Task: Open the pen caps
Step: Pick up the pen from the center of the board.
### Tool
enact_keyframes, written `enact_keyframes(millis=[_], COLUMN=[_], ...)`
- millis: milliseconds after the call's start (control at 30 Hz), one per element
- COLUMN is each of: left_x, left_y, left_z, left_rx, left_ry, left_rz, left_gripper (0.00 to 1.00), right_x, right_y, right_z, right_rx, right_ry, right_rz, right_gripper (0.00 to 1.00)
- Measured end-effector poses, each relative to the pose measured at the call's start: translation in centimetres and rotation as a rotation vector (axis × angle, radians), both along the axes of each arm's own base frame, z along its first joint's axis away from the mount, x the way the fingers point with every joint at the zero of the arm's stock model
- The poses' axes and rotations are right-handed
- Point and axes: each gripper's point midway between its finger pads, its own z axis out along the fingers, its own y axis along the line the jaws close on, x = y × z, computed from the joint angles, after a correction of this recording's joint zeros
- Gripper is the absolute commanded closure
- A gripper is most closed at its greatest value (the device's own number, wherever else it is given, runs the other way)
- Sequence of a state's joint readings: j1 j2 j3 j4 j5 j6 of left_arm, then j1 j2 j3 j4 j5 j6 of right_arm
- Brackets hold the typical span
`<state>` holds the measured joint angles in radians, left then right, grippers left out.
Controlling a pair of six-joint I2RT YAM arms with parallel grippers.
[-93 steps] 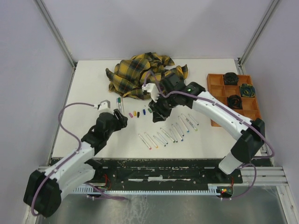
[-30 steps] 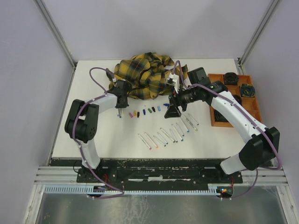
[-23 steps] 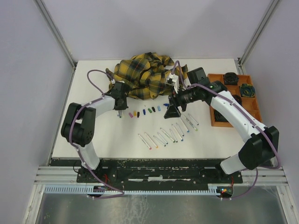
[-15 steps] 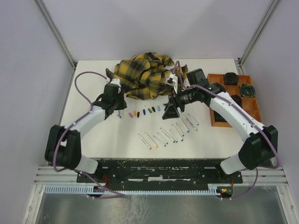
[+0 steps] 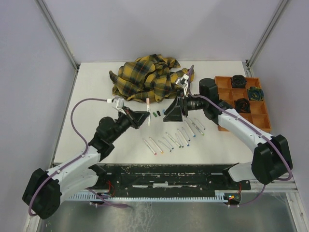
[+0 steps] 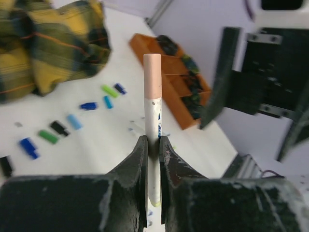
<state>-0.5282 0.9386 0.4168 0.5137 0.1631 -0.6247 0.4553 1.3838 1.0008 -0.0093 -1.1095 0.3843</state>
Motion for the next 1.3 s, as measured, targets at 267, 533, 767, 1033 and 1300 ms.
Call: enact_keyframes(millis=[267, 533, 767, 1033, 1300], left_x=[-3.7, -3.8, -3.8, -4.3, -4.5], left_y=[-3.3, -3.7, -5.1, -6.2, -6.6], left_z=[5.3, 8.0, 7.1, 7.6, 7.7], left_rx=[-0.211, -0.327, -0.337, -0.365, -0.378], left_ry=[-0.160, -0.229, -0.203, -0.210, -0.212], left_rz=[-0.084, -0.059, -0.073, -0.091, -0.093], left_gripper=[0.97, 0.97, 0.97, 0.97, 0.97], right_x=[0.4, 0.2, -0.4, -2.0, -2.6], right_y=[0.7, 0.9, 1.5, 2.8, 3.2], right_z=[2.1, 3.2, 3.9, 2.8, 2.1], right_rx=[0.123, 0.202, 0.240, 0.207, 0.184], right_ry=[0.016, 0.036, 0.034, 0.035, 0.024], right_rz=[-0.023, -0.040, -0.032, 0.014, 0.036], right_gripper=[0.15, 0.12, 0.15, 0.29, 0.53])
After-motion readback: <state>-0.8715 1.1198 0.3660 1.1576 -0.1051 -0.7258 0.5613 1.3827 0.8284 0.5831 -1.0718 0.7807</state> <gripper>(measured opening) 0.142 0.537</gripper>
